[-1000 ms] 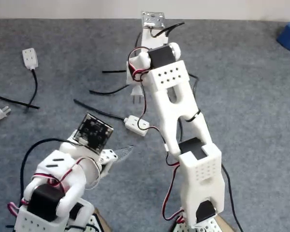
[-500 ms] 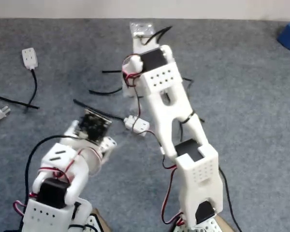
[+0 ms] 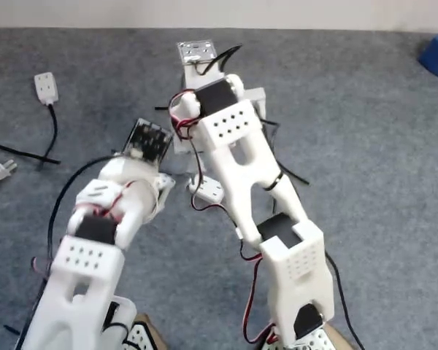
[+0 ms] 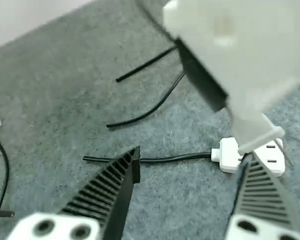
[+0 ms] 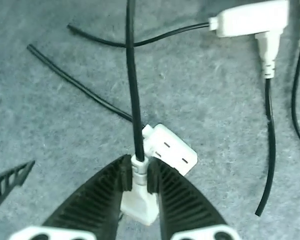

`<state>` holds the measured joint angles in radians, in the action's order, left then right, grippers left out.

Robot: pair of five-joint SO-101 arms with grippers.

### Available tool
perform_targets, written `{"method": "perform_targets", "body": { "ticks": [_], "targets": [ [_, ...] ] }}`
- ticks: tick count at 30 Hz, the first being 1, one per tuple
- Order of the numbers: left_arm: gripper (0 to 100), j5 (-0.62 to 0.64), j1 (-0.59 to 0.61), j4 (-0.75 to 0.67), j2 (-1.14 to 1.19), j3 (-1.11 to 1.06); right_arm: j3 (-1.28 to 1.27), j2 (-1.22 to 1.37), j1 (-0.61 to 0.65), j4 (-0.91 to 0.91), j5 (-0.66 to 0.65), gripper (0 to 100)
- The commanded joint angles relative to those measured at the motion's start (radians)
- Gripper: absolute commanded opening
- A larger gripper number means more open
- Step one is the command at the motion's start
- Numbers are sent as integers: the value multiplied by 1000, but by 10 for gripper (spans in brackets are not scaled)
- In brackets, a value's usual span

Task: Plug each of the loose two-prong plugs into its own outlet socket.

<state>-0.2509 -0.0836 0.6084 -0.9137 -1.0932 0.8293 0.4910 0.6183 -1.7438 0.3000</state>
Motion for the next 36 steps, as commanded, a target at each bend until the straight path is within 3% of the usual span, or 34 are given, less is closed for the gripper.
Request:
{"method": "perform_targets", "body": {
  "ticks": [1, 15, 30, 36],
  "targets": [
    [303, -6, 16, -38, 102, 134, 4, -64, 18, -16, 11, 8],
    [303, -11, 51, -81, 114, 117, 1, -88, 21, -21, 3, 8],
    [299, -43, 87, -106, 107, 105, -280, -297, 25, -15, -77, 8],
    [299, -54, 229, -112, 111, 101, -280, -297, -71, 19, -135, 8]
  ]
}}
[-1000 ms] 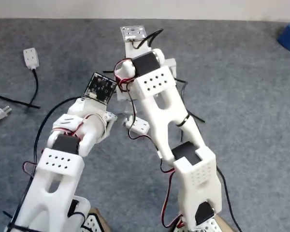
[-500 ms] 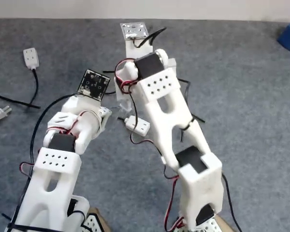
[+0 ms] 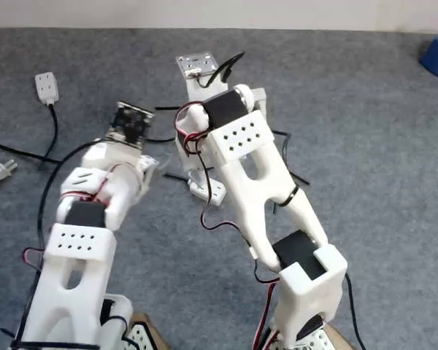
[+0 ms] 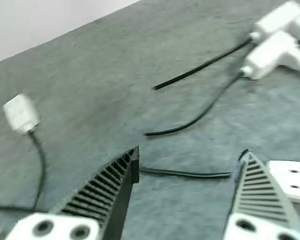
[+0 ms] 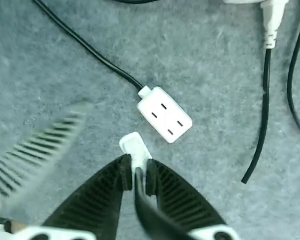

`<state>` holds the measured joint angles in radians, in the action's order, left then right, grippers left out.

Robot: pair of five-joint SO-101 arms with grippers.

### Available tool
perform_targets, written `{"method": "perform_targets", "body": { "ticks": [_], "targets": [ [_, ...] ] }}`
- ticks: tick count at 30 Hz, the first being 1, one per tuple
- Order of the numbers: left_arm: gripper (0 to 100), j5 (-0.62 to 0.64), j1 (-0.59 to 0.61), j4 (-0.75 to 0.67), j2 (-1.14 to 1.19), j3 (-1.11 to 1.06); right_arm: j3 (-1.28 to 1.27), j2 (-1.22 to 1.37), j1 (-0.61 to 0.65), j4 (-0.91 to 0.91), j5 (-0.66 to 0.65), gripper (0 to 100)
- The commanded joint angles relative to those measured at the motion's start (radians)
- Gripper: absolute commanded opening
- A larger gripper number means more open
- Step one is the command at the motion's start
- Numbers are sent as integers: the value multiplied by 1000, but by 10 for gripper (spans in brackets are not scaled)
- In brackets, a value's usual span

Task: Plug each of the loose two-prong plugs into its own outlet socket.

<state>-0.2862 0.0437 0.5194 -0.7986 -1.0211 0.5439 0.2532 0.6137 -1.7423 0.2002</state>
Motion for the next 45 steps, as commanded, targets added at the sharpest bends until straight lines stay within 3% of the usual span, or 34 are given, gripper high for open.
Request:
{"method": "perform_targets", "body": {
  "ticks": [1, 5, 8, 13, 17, 33, 45],
  "targets": [
    [299, -32, 136, -32, -4, 27, 5, -59, -87, 30, -52, 8],
    [299, -43, 263, -34, -4, 7, 4, -59, -134, 39, -80, 8],
    [299, -44, 341, -35, -10, -50, -15, -50, -150, 64, -20, 8],
    [299, -48, 453, -87, -10, -114, -151, -35, -117, 145, -5, 8],
    [299, -118, 516, -195, -4, -156, -242, -41, -62, 145, -209, 8],
    [299, -227, 559, -222, -2, -200, -202, -42, -51, 248, -709, 8],
    [299, -393, 842, -298, -1, -213, -208, -44, 5, 252, -1223, 8]
  ]
}}
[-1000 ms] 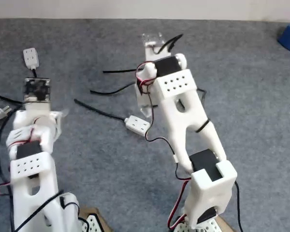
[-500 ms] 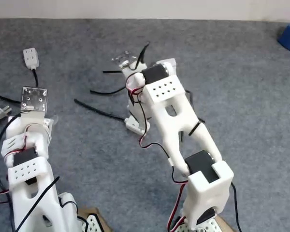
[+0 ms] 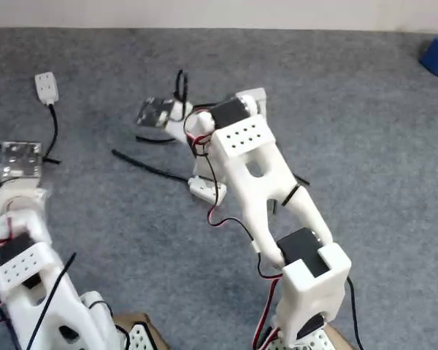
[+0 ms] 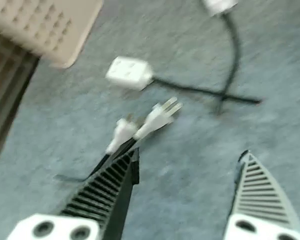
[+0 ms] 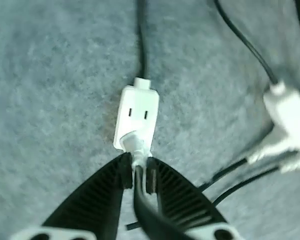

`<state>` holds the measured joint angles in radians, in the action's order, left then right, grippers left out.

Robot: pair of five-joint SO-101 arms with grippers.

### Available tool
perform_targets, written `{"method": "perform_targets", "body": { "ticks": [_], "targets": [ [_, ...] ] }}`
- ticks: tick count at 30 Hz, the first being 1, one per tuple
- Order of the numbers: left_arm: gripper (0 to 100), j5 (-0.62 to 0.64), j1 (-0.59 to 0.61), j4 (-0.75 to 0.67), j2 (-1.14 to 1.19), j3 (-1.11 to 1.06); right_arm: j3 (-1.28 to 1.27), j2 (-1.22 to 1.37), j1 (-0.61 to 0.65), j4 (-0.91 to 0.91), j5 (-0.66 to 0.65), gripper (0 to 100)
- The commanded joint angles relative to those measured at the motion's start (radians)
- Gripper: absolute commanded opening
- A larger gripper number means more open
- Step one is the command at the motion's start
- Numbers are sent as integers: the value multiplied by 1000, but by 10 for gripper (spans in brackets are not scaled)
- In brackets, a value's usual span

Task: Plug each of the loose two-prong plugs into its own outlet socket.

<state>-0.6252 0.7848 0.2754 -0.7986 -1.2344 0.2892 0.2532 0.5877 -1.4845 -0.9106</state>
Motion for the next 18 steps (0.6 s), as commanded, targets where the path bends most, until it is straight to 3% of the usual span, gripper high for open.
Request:
{"method": "perform_targets", "body": {
  "ticks": [1, 10, 18],
  "targets": [
    [299, -68, 130, -69, -1, -7, 47, -44, 44, -15, -153, 8],
    [299, -120, 243, -115, -1, -30, 56, -44, 24, -97, -439, 8],
    [299, -118, 242, -114, -1, -51, 58, -44, 13, -22, -466, 8]
  ]
}}
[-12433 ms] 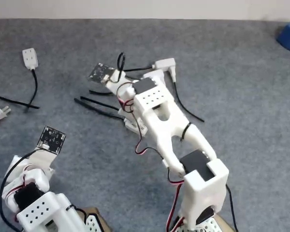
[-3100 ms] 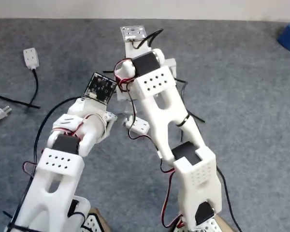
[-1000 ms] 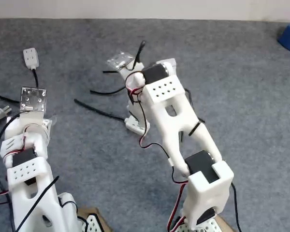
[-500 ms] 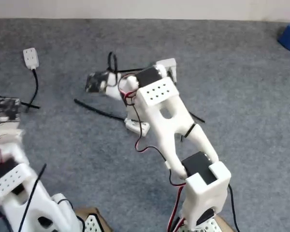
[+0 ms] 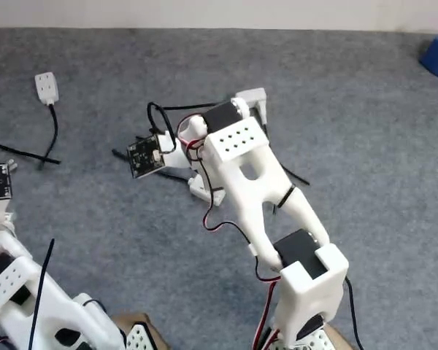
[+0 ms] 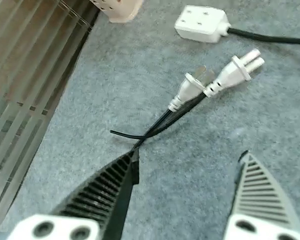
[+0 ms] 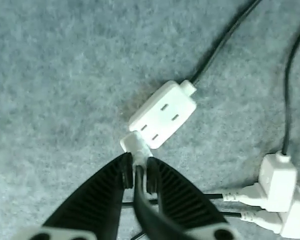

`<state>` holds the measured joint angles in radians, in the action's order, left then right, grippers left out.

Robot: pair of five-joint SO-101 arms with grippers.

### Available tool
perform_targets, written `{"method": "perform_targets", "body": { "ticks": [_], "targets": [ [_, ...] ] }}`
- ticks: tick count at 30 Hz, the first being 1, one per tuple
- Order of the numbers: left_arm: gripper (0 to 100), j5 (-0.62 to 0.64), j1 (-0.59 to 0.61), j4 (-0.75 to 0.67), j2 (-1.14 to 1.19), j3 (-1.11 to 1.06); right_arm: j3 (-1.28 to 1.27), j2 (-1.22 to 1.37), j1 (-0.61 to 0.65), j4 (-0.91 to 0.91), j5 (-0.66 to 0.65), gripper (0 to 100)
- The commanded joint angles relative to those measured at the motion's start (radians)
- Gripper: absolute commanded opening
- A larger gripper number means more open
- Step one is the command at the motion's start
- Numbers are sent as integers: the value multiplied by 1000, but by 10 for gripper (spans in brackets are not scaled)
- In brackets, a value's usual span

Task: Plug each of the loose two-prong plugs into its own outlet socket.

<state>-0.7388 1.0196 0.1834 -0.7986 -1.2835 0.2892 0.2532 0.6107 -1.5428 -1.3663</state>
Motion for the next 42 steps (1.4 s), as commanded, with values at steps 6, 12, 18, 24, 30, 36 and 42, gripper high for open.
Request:
{"method": "perform_targets", "body": {
  "ticks": [6, 12, 18, 24, 30, 36, 42],
  "targets": [
    [299, -5, 7, -21, -1, -2, 56, -41, 19, 61, -8, 8],
    [299, -5, 7, -21, -1, -18, 58, -42, 50, 185, 595, 8],
    [299, -5, -21, -21, -1, -41, 73, -54, -199, 186, 1590, 8],
    [299, -5, -41, -20, -1, -45, -68, -117, -217, 159, 1645, 8],
    [299, -5, -68, -21, -1, -76, -205, -274, -173, 150, 1777, 8],
    [299, -5, -70, -21, -1, -81, -384, -398, -71, 160, 1841, 8],
    [299, -5, -68, -21, -1, -91, -394, -406, -27, 150, 2036, 8]
  ]
}}
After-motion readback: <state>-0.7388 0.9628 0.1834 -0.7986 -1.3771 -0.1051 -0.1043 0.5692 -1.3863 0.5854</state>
